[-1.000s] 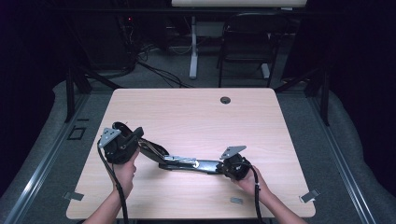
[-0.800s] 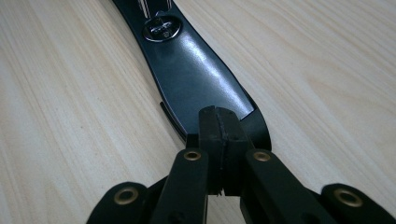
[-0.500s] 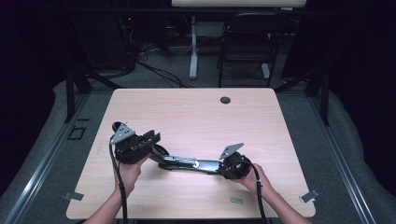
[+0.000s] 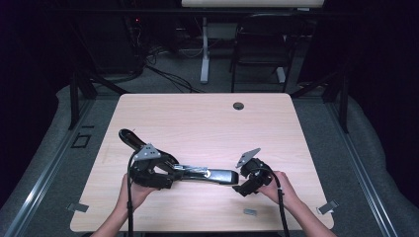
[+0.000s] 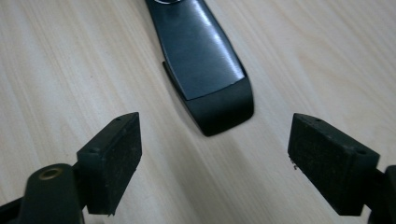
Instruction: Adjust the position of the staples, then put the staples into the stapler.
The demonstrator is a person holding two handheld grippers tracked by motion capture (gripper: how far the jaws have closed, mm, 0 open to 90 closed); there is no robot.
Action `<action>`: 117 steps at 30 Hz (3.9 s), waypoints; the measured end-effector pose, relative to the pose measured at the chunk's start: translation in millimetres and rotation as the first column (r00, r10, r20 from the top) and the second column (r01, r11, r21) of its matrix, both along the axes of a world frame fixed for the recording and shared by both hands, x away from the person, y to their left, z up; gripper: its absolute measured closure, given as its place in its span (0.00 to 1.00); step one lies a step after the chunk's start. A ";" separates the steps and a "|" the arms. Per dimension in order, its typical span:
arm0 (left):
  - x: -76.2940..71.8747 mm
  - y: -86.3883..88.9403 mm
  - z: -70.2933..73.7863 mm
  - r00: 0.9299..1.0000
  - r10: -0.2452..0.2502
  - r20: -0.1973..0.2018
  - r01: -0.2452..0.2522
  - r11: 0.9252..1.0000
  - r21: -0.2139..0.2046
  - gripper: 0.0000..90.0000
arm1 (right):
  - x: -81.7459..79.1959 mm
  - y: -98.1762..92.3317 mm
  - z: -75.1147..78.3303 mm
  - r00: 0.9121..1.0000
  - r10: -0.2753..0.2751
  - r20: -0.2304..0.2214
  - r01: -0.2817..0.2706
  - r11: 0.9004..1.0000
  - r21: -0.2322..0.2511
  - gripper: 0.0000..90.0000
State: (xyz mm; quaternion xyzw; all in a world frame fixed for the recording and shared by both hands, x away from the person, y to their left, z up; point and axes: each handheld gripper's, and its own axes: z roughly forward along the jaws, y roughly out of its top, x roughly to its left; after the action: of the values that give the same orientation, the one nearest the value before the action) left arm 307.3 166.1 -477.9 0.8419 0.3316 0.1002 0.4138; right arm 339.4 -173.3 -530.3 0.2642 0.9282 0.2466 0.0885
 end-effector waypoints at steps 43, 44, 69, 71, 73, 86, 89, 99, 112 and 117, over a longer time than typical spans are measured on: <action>8.0 23.6 -27.9 0.995 0.008 -0.096 0.009 0.984 0.178 0.00 | -1.6 -10.1 15.0 0.992 0.000 -0.127 -0.012 0.995 -0.096 0.05; 7.9 22.7 -28.8 0.995 0.011 -0.097 0.006 0.984 0.178 0.00 | -1.9 -9.6 15.1 0.992 0.000 -0.125 -0.012 0.995 -0.094 0.06; 6.6 14.7 -31.6 0.996 -0.039 -0.079 0.057 0.969 0.240 0.00 | -26.9 22.1 8.6 0.944 0.185 -0.273 -0.236 0.957 -0.168 0.43; 6.4 14.5 -30.8 0.997 -0.036 -0.074 0.053 0.970 0.239 0.00 | -29.8 26.3 5.2 0.937 0.202 -0.283 -0.263 0.945 -0.195 0.49; 6.8 13.8 -29.8 0.997 -0.035 -0.068 0.051 0.970 0.239 0.00 | -32.4 29.1 2.9 0.932 0.212 -0.293 -0.281 0.935 -0.218 0.58; 4.4 6.7 -30.4 0.997 -0.058 -0.050 0.069 0.964 0.257 0.00 | -42.8 34.5 -3.8 0.910 0.252 -0.328 -0.344 0.902 -0.260 0.76; 3.9 7.1 -29.5 0.997 -0.062 -0.051 0.073 0.965 0.253 0.00 | -43.4 34.3 -6.5 0.912 0.245 -0.328 -0.341 0.899 -0.277 0.76; 5.0 6.9 -30.4 0.996 -0.068 -0.051 0.079 0.965 0.251 0.00 | -44.8 36.5 -11.5 0.906 0.258 -0.336 -0.362 0.883 -0.299 0.84; 0.7 12.0 -25.2 0.996 -0.079 -0.031 0.084 0.971 0.224 0.00 | -41.1 32.3 -10.5 0.916 0.229 -0.328 -0.326 0.903 -0.279 0.87; 0.4 11.7 -25.4 0.995 -0.094 -0.038 0.100 0.969 0.227 0.00 | -36.2 27.4 -2.5 0.927 0.209 -0.311 -0.288 0.928 -0.238 0.87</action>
State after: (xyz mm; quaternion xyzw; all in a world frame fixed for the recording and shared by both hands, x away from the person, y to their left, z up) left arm 307.7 177.8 -503.2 0.9003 0.2820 0.1060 0.3141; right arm 303.2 -146.0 -532.8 0.1604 0.9828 0.0825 -0.0399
